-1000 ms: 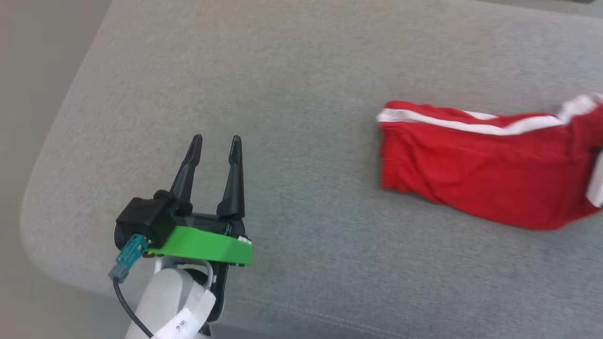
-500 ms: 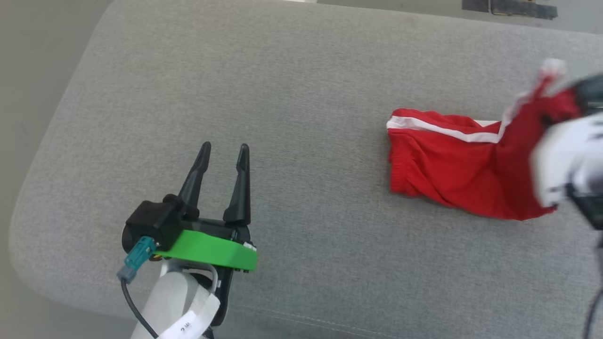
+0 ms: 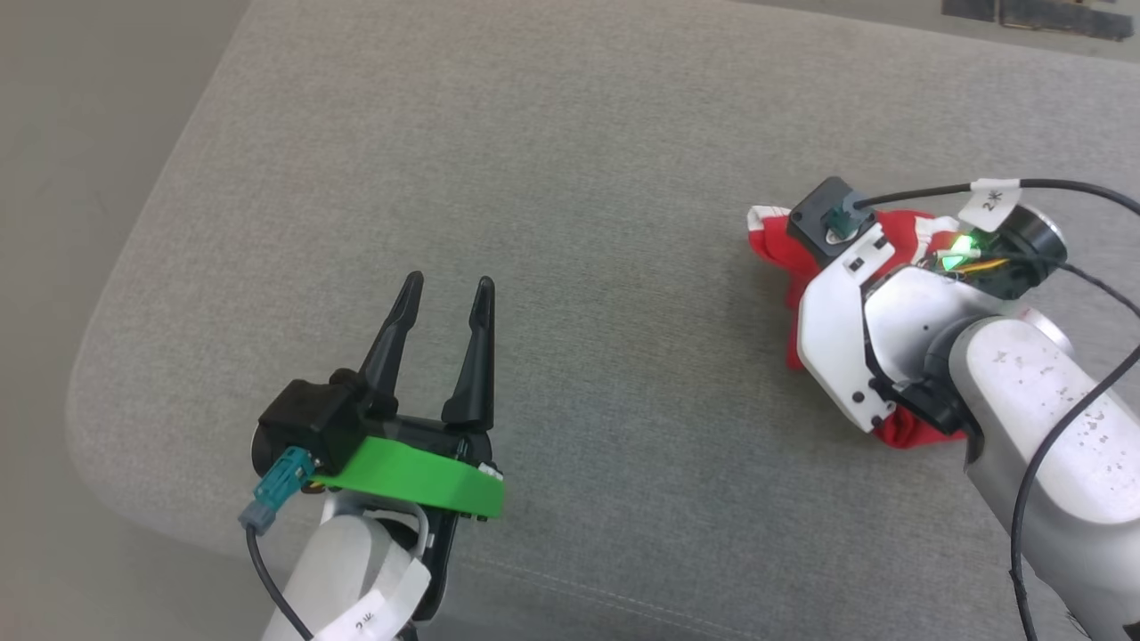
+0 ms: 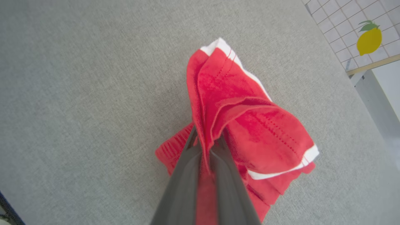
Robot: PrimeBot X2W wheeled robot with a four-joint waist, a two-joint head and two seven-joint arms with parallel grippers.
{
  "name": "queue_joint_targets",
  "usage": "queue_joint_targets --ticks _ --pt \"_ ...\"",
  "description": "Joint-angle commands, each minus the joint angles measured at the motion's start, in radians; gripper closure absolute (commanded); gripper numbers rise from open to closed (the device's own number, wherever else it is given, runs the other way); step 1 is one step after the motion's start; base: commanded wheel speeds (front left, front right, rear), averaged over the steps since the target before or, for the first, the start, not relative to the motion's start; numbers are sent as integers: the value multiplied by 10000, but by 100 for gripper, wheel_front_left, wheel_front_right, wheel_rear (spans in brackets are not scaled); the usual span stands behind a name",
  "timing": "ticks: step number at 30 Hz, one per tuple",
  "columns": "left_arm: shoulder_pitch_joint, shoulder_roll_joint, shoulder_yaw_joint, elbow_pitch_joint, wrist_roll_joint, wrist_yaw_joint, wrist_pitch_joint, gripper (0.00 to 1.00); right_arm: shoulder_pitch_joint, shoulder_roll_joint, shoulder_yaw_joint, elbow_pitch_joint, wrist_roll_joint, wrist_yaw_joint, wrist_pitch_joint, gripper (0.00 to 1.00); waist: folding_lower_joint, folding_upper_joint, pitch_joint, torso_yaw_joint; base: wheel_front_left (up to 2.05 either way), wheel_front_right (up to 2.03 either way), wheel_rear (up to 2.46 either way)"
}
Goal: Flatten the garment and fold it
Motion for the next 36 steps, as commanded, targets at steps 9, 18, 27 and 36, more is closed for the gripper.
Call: queue_joint_targets --ticks 9,18,27,36 --pt "38 -24 147 -15 0 127 -38 0 -438 -240 625 387 659 -15 -1007 0 0 0 -129 29 0 0 0" --pt "269 -24 346 10 128 97 -38 0 136 386 -1121 -333 -6 -15 -4665 0 0 0 -659 -517 0 0 0" --pt "548 -24 846 48 299 118 -38 0 3673 2418 -4791 -1416 -785 -15 -8899 0 0 0 -1324 -1594 0 0 0" --pt "891 -24 1303 163 550 59 -38 0 5569 3242 -5835 -1213 -822 -15 -10437 0 0 0 -1798 -2429 0 0 0"
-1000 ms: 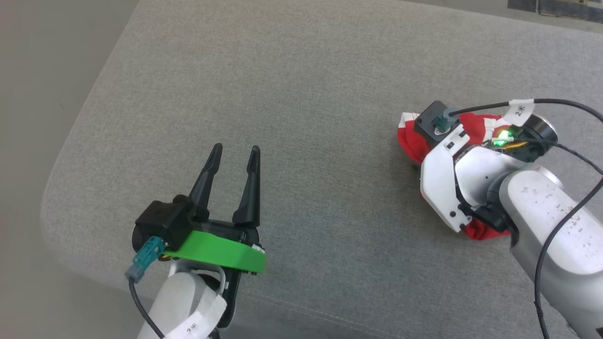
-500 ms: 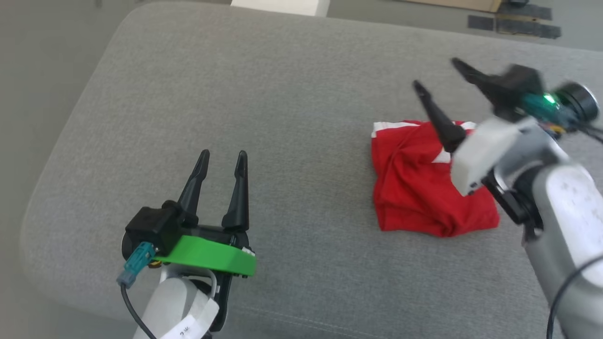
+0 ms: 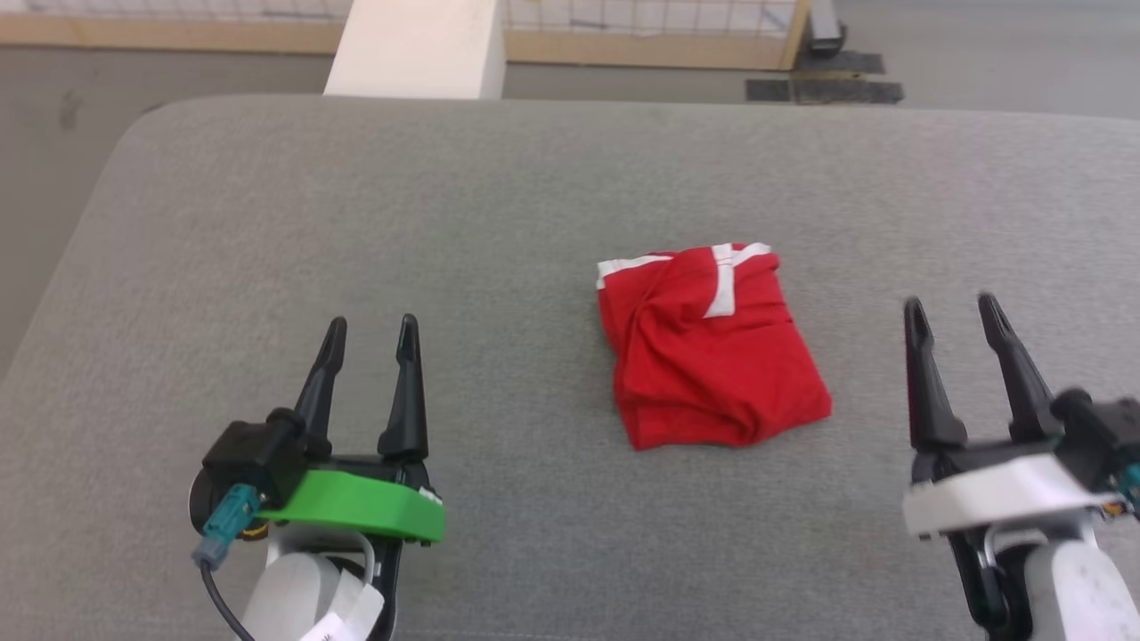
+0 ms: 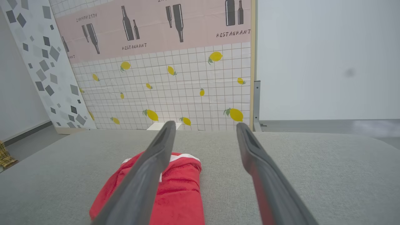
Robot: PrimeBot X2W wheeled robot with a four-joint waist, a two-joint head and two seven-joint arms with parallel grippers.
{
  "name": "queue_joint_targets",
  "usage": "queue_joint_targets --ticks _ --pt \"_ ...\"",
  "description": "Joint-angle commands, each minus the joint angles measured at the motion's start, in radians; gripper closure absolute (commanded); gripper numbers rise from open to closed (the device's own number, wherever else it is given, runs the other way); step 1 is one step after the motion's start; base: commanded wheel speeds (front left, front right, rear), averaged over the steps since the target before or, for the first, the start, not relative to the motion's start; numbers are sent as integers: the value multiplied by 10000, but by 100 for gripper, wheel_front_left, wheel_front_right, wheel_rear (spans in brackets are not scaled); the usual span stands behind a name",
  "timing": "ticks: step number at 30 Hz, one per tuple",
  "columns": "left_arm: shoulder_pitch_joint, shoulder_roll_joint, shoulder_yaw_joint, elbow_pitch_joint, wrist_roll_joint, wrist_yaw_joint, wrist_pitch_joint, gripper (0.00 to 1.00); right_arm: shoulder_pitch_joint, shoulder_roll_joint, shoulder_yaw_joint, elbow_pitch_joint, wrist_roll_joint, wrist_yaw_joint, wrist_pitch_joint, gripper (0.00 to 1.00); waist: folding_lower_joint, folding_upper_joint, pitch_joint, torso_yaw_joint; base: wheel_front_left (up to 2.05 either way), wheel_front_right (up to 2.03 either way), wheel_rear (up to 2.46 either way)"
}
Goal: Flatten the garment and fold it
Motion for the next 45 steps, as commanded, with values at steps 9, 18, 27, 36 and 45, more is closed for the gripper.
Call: queue_joint_targets --ticks 9,18,27,36,45 --pt "439 -20 5 226 437 -123 -38 0 1148 206 -510 157 -193 -15 -414 0 1 0 -602 -570 0 0 0" --pt "546 -20 -61 260 589 -113 -38 0 1115 237 -325 156 16 -15 -173 0 1 0 -652 -448 0 0 0" --pt "134 -20 -429 136 588 -84 -38 0 -1375 247 -734 1944 4714 -15 4508 0 1 0 52 38 0 0 0" --pt "-369 -20 -733 43 493 -15 -38 0 -3816 212 -2181 4961 5525 -15 8299 0 1 0 829 720 0 0 0" --pt "-539 -20 -934 25 285 96 -38 0 -4771 162 -2621 6283 4975 -15 9809 0 1 0 1111 1187 0 0 0"
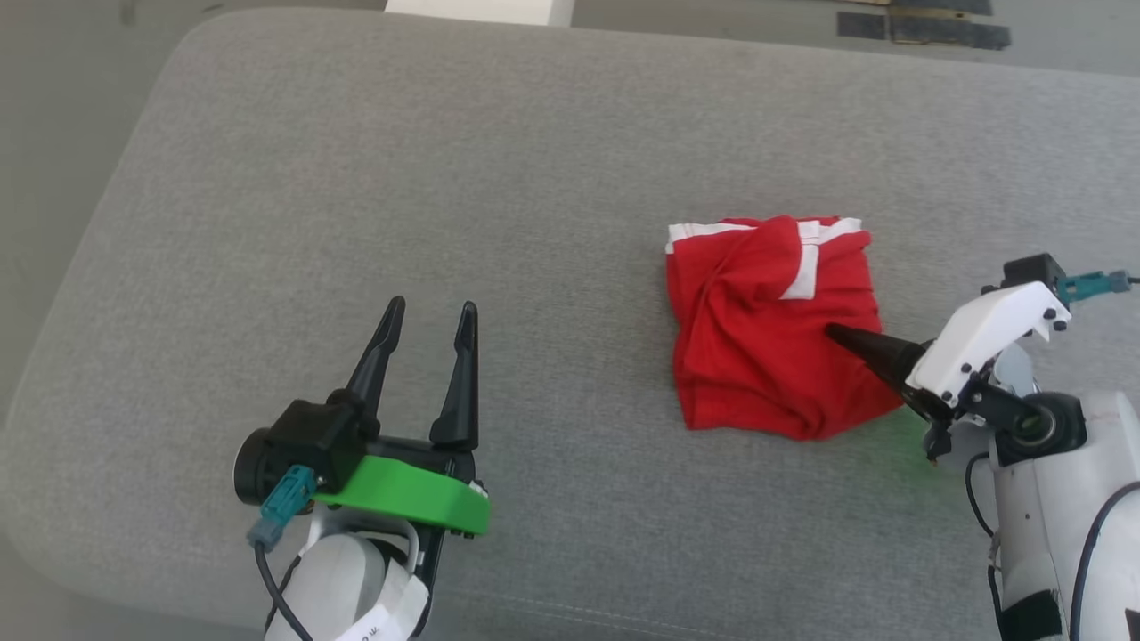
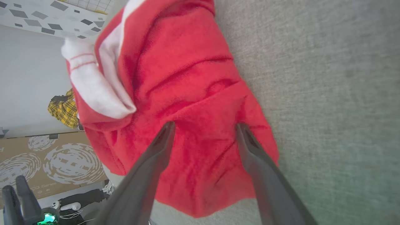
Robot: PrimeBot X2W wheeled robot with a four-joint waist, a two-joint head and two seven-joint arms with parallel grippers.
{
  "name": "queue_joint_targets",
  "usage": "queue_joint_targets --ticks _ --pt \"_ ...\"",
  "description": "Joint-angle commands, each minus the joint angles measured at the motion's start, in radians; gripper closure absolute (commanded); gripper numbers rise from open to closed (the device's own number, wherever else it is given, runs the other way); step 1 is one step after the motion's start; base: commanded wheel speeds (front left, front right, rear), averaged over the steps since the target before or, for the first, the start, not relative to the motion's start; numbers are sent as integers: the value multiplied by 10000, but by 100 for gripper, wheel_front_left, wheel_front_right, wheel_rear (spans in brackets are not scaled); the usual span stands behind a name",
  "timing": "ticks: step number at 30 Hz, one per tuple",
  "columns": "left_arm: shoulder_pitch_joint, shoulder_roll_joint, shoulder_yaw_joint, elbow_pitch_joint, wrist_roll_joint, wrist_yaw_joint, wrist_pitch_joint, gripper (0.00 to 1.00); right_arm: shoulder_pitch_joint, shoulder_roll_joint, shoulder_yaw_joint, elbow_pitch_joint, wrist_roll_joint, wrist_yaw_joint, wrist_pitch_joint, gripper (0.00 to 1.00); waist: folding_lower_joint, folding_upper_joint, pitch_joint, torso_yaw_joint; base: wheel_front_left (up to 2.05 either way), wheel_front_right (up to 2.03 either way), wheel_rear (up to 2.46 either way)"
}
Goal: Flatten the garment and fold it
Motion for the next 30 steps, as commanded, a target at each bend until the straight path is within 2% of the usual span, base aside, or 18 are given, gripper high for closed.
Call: queue_joint_targets --ticks 1,4,5,6,9,15,19,25,30 --pt "-147 -18 1 -12 -133 64 -38 0 -172 17 12 131 12 -13 214 0 0 0 108 179 0 0 0" --pt "-148 -18 -10 -5 -156 71 -38 0 -277 49 152 198 148 -13 598 0 0 0 82 227 0 0 0" --pt "-145 -18 -7 -2 -162 75 -38 0 -315 60 188 182 253 -13 686 29 0 0 68 231 0 0 0" --pt "-143 -18 -3 0 -165 80 -38 0 -345 67 229 162 331 -13 757 52 0 0 59 230 0 0 0" --pt "-140 -18 4 -27 -171 119 -38 0 -406 81 477 -68 502 -13 820 100 0 0 34 188 0 0 0" --pt "-90 -18 78 -109 -99 127 -38 0 -604 91 1064 -602 812 -13 1029 100 0 0 24 -171 0 0 0" --pt "-93 -18 169 -179 26 75 -38 0 -815 25 1577 -1088 459 -13 1222 100 0 0 71 -639 0 0 0" --pt "-263 -18 254 -404 294 -45 -38 0 -1296 -847 2917 -2082 -1022 -13 1095 100 0 0 420 -1685 0 0 0" --pt "-606 -18 143 -595 612 -214 -38 0 -1665 -1458 3247 -2333 -1754 -13 723 100 0 0 921 -2704 0 0 0"
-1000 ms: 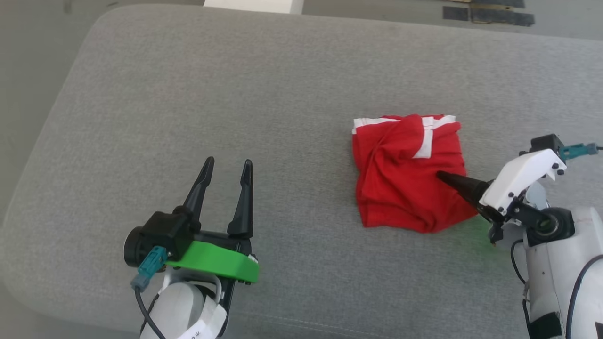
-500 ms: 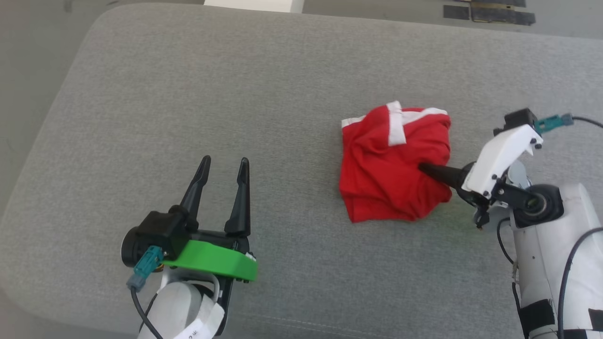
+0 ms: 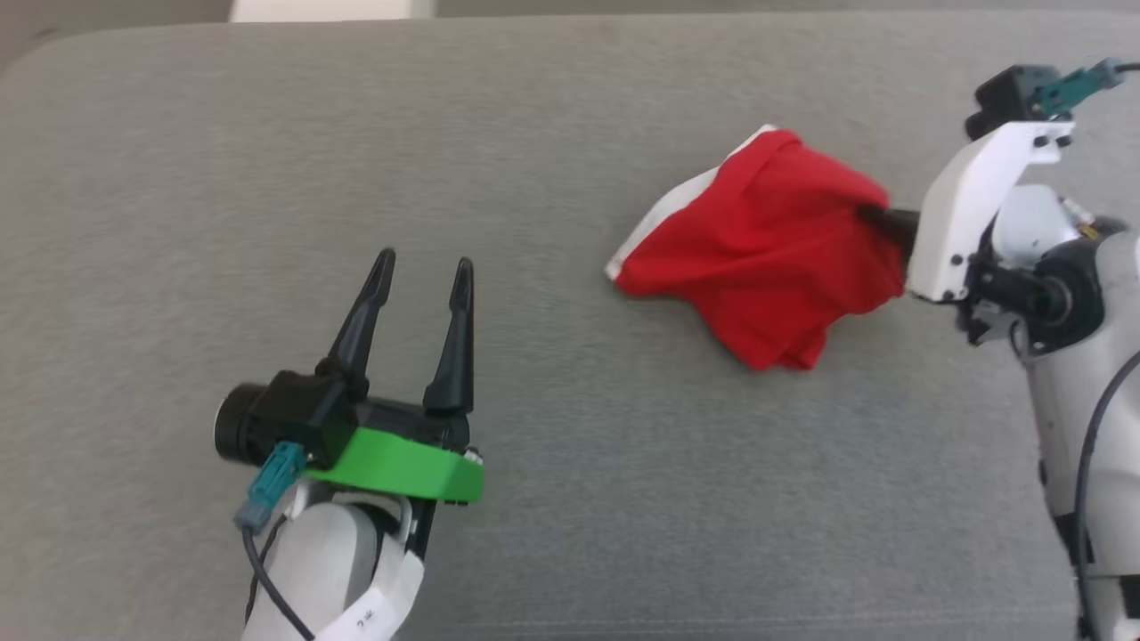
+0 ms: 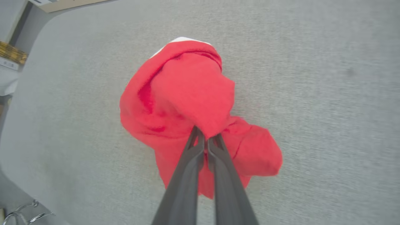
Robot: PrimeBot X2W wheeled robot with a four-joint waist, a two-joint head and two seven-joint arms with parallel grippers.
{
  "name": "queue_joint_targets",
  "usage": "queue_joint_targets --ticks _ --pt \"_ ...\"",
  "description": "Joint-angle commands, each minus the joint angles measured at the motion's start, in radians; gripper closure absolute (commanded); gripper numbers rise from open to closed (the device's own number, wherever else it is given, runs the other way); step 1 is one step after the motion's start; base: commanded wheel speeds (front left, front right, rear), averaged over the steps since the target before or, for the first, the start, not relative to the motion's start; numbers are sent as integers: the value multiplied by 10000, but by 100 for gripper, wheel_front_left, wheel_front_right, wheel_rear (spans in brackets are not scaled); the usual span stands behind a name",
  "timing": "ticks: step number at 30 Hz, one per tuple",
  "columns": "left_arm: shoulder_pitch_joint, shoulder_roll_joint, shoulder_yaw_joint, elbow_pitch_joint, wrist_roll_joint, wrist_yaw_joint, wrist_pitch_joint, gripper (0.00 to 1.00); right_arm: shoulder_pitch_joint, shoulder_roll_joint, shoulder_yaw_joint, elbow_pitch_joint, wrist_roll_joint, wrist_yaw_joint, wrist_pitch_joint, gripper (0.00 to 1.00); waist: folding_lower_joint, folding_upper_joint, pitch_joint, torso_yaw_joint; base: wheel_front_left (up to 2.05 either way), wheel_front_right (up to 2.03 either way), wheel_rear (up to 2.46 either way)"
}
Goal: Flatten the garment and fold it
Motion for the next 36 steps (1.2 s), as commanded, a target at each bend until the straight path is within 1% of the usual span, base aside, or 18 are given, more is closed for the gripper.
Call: queue_joint_targets --ticks 1,4,6,10,14,21,22,26,27,28,30,33,36 --pt "-240 -15 -41 -58 165 -72 -38 0 -185 -180 26 -5 -265 -13 -189 100 0 0 675 -1106 0 0 0" --pt "-515 9 -179 -119 412 -201 -38 0 -334 -521 -68 235 -949 -13 -684 100 0 0 1102 -1701 0 0 0" --pt "-706 88 -302 -146 568 -272 -38 0 -449 -607 -308 516 -1380 -13 -1119 100 0 0 1404 -2069 0 0 0" --pt "-1068 315 -510 -185 789 -365 -38 0 -744 -563 -1145 1256 -2324 -13 -2278 100 0 0 1935 -2675 0 0 0" --pt "-1357 590 -678 -237 935 -414 -38 0 -1107 -568 -1909 2029 -3302 -13 -3409 100 0 0 2374 -3100 0 0 0" --pt "-1631 979 -831 -538 1060 -443 225 0 -1703 -875 -3372 3018 -5254 -13 -5117 100 0 0 2909 -3405 0 0 0" --pt "-1648 1031 -837 -596 1062 -445 286 0 -1764 -887 -3638 3139 -5575 -13 -5307 100 0 0 2958 -3403 0 0 0" --pt "-1672 1187 -838 -772 1064 -447 468 0 -2031 -732 -4845 3551 -6182 -13 -5972 100 0 0 3086 -3340 0 0 0" --pt "-1666 1210 -845 -793 1058 -448 491 0 -2067 -695 -5046 3637 -6357 -13 -6122 84 0 0 3087 -3310 0 0 0" --pt "-1648 1230 -849 -808 1047 -443 514 0 -2097 -631 -5262 3768 -6546 -13 -6239 0 0 0 3072 -3273 0 0 0" --pt "-1608 1237 -849 -824 1019 -414 511 0 -2136 -554 -5603 3932 -6835 -13 -6471 0 0 0 2986 -3177 0 0 0" --pt "-1540 1157 -850 -748 925 -352 404 0 -1983 -699 -5794 4047 -7498 -13 -6815 0 0 0 2681 -2919 0 0 0" --pt "-1410 963 -831 -563 740 -271 239 0 -1785 -784 -6006 4036 -7712 -13 -7199 0 0 0 2208 -2592 0 0 0"
